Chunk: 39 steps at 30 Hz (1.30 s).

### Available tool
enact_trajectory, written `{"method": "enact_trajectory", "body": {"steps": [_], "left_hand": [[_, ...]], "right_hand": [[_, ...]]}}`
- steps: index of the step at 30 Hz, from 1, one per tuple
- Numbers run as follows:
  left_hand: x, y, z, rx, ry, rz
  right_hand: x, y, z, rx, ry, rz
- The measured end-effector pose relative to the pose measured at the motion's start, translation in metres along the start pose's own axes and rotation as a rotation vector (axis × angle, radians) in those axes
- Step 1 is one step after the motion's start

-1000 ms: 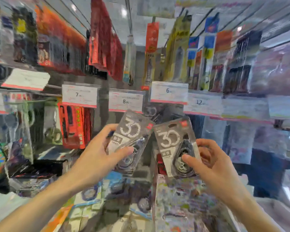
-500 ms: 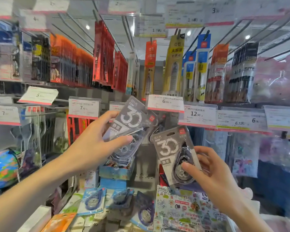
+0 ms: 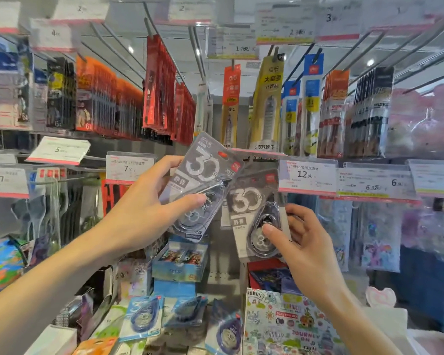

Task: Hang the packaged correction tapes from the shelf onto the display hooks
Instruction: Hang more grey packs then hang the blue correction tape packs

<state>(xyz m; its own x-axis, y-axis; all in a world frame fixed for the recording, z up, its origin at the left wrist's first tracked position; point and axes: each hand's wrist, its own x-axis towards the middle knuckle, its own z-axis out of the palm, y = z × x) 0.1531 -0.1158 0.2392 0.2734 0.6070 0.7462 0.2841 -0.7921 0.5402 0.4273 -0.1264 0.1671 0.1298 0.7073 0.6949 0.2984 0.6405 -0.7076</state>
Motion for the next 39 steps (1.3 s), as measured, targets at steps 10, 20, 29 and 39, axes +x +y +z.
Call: {"method": "enact_trajectory", "body": {"steps": [10,20,29,39], "left_hand": [[-0.002,-0.005,-0.003,-0.009,0.013,-0.005],[-0.010,-0.032,0.010,0.048,0.113,-0.099],[-0.006,-0.042,0.013,0.038,0.170,-0.176],[-0.014,-0.042,0.015,-0.006,0.125,-0.206]], "right_hand": [[0.005,-0.003,0.008,0.018,0.035,0.039],[0.030,0.029,0.024,-0.169,0.108,0.073],[0.083,0.055,0.053,-0.387,0.092,0.223],[0.096,0.071,0.035,-0.348,-0.037,0.315]]}}
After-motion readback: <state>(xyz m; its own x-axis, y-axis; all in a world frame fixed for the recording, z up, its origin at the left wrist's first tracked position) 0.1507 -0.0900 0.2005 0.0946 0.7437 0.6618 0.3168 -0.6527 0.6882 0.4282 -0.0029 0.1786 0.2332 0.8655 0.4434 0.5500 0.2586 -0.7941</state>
